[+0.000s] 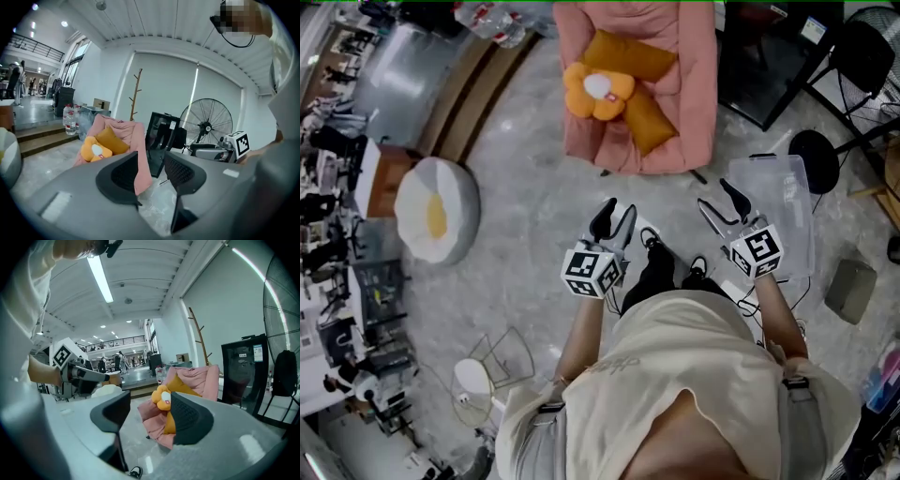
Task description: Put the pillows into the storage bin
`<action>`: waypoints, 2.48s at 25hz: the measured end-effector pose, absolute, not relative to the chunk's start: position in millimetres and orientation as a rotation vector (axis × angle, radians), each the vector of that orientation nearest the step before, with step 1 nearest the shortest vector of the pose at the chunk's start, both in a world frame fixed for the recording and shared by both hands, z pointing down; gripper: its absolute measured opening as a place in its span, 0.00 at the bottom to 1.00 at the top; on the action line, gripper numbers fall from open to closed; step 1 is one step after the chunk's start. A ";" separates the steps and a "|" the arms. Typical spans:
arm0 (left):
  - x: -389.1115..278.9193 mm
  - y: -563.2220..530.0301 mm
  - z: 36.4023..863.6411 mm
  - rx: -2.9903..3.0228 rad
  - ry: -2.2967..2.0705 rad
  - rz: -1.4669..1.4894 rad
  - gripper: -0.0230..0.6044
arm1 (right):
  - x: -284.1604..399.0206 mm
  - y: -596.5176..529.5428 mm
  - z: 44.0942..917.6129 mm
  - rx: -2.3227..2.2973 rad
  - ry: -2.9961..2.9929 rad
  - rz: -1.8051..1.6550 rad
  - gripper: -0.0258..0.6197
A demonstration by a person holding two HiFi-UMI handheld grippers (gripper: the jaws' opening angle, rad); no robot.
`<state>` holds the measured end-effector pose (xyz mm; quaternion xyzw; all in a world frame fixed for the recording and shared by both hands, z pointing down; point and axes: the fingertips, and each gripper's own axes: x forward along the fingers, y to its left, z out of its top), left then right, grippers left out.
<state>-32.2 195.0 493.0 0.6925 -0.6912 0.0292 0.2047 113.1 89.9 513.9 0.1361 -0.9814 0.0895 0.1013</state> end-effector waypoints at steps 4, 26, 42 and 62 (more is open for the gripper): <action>-68.4 154.8 472.9 1.996 -1.918 0.008 0.30 | 85.1 66.2 489.3 0.454 -2.896 0.245 0.45; -236.8 96.3 464.9 1.990 -1.940 0.005 0.31 | -69.5 -30.5 461.7 0.557 -2.827 0.120 0.46; -337.6 -17.0 458.2 1.764 -2.136 0.081 0.30 | -200.6 -217.0 530.8 0.308 -2.733 0.007 0.47; -373.7 -99.5 477.5 1.595 -2.060 0.087 0.31 | -342.2 -321.3 669.0 -0.072 -2.381 -0.134 0.77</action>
